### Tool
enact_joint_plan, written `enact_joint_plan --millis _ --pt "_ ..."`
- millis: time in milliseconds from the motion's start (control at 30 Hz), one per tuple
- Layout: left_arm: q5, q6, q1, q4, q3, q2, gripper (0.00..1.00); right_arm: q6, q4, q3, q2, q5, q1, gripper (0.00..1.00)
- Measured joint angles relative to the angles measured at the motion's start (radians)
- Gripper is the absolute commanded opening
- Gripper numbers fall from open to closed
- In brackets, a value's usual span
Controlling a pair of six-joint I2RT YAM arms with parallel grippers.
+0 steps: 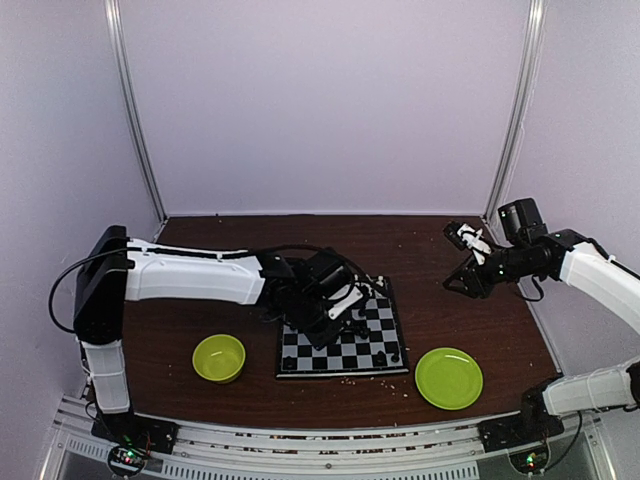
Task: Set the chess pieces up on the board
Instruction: Place the bishop on f8.
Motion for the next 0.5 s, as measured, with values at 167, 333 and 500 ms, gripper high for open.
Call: enact_joint_plan --millis 167,333,500 --pt "0.014 -0.022 -0.018 0.035 -0.116 -0.086 0.02 -0.001 0.000 0.000 0.008 -0.003 0.000 0.35" --pt "0.018 -0.043 -0.019 0.058 -0.191 -0.101 0.02 -0.003 0.000 0.000 0.017 -0.003 0.000 0.35" --pt "0.019 -0.055 -0.021 0.069 -0.219 -0.101 0.02 -0.004 0.000 0.000 0.022 -0.004 0.000 0.34"
